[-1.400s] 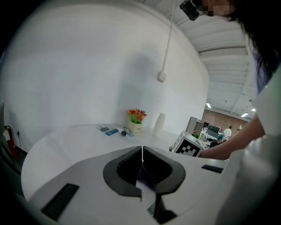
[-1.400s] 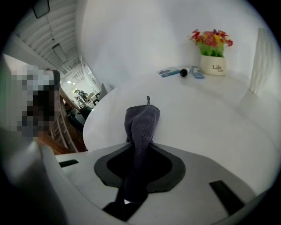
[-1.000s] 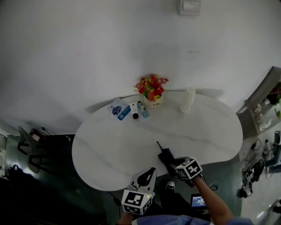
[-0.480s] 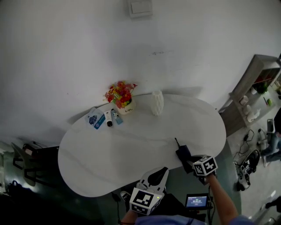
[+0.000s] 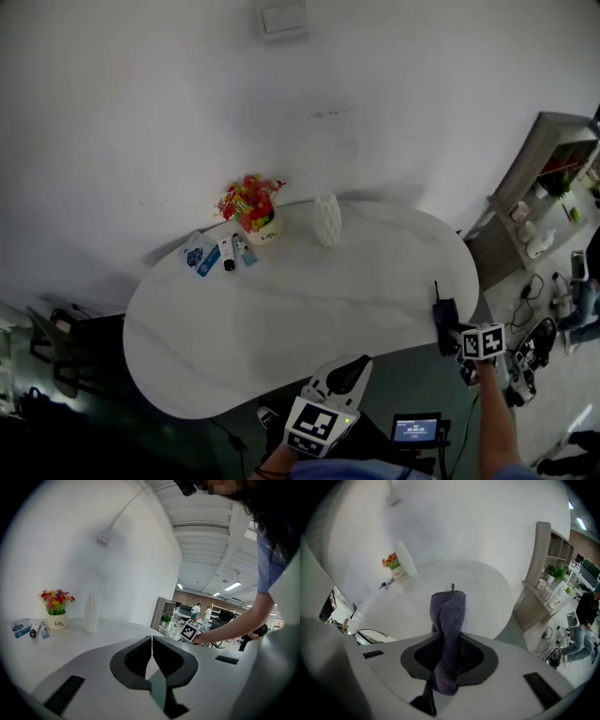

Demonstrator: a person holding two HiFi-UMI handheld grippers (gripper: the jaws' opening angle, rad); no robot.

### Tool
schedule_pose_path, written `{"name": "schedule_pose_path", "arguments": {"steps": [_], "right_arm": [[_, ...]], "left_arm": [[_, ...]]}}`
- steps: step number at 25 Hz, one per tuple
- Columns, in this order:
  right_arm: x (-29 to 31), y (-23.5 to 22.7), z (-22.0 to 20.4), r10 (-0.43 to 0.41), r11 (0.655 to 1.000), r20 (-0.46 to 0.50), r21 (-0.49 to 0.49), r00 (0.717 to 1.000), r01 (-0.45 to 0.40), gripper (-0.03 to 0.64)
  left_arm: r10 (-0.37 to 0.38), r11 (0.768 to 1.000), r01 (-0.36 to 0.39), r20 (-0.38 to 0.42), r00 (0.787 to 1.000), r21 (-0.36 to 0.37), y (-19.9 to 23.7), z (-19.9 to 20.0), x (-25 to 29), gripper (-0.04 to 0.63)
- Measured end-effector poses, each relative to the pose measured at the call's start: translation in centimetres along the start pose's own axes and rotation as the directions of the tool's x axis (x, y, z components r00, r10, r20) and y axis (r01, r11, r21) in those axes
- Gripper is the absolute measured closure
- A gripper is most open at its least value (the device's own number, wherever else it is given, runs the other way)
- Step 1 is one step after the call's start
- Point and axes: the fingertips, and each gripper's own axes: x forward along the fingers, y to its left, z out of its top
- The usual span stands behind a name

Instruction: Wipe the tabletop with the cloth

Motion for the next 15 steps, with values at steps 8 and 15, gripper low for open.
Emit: {"name": "schedule_pose_path", "arguments": {"steps": [8,15], "right_arm": [[-1.8,-6.1,-0.5,-0.147,0.988,-0.025,0.038,0.989,0.148,0.529],[-2.2,0.9,2.3,-0.053,0.999,0.061,-0.003,0.997,0.053,0.529]], "left_arm": [[0.054,0.998,-0.054,0.002,0.999,-0.012,1.1,-0.6,-2.1,0.575],[0.127,0.991,-0.127,0.004,0.992,-0.044,3.3,-1.8,-5.4,0.575]]}}
